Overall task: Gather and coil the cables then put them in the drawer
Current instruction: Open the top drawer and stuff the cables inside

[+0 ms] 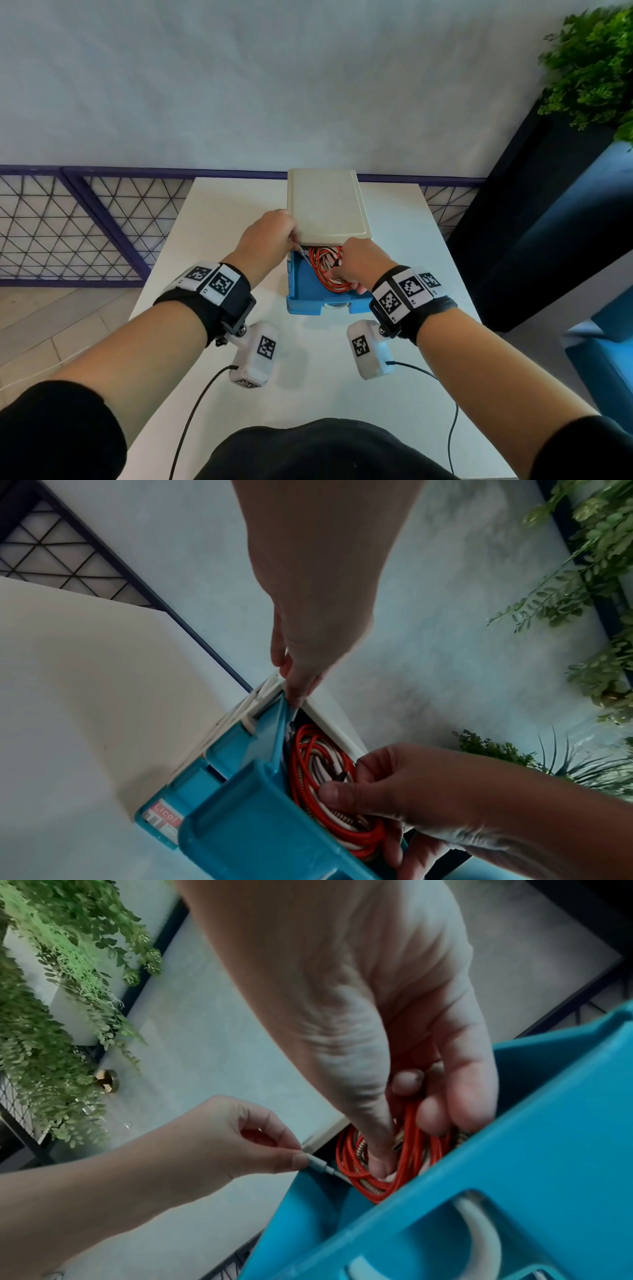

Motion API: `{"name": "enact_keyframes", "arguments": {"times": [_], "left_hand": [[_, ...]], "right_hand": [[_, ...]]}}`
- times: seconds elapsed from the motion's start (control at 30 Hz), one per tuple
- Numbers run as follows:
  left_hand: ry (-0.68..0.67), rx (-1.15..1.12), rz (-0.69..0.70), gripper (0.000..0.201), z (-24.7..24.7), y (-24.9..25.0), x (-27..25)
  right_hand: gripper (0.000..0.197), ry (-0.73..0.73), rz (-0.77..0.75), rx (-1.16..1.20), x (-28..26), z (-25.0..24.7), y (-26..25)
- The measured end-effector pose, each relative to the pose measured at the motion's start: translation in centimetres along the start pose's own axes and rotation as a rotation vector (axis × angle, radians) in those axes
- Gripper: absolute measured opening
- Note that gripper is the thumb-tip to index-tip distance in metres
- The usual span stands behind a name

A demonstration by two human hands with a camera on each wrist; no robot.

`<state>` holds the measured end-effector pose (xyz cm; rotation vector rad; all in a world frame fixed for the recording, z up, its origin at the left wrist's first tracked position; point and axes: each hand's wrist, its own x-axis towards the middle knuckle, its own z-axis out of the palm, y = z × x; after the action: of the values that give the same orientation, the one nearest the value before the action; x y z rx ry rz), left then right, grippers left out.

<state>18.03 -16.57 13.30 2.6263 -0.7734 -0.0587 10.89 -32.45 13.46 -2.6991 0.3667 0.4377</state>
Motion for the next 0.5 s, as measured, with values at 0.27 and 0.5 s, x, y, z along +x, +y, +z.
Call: {"name": "enact_keyframes", "arguments": {"times": [0.27, 0.5], "left_hand": [[0.007, 0.194, 0.044, 0.006, 0.2, 1.1, -0.6], [0.059, 0.382, 0.129, 0.006, 1.8, 1.8, -0.1]], "right_hand": [[0.028, 0.048, -0.013, -0.013, -0.2, 0.5, 0.4], [0.031, 0.070, 0.016, -0.041, -0.4, 0.7, 0.1]]}}
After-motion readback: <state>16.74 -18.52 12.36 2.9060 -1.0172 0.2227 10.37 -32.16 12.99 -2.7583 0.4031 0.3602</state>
